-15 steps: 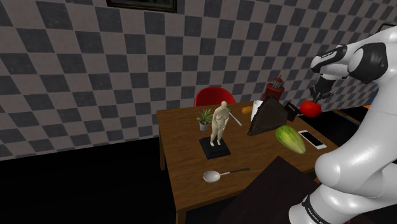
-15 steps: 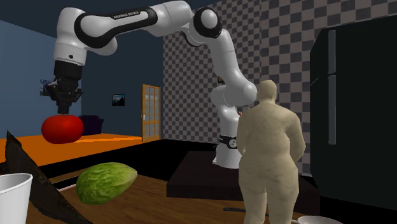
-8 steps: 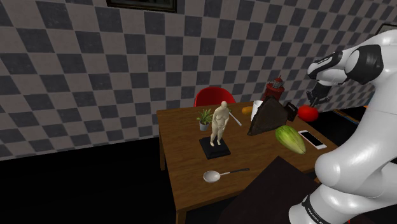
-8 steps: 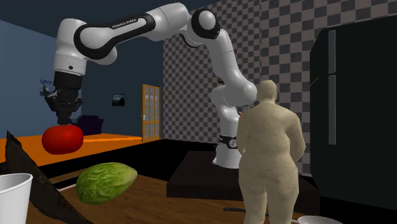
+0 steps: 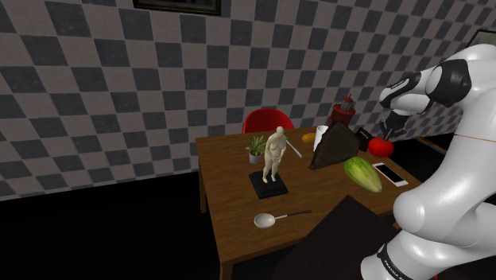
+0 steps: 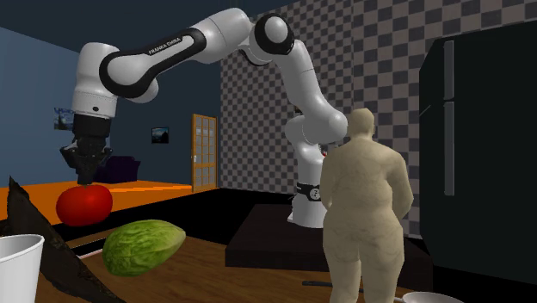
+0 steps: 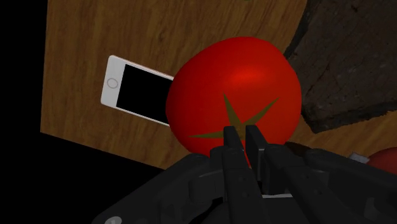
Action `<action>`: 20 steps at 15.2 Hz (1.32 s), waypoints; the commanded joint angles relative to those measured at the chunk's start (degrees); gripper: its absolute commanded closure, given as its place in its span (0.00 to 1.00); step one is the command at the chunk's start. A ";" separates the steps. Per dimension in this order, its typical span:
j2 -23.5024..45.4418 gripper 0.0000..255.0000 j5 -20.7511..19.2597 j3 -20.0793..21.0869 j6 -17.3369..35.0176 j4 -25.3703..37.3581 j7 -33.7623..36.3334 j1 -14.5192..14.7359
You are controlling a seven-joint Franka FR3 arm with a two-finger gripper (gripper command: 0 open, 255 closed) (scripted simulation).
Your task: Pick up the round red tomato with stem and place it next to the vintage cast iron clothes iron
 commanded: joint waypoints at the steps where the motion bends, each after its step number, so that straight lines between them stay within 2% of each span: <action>1: 0.85 1.00 0.28 0.15 1.42 -0.55 -0.12 -0.13; 16: 8.43 1.00 2.61 1.76 10.56 -2.25 -1.10 -1.37; 20: 8.43 1.00 2.60 1.77 10.56 -2.25 -1.10 -1.37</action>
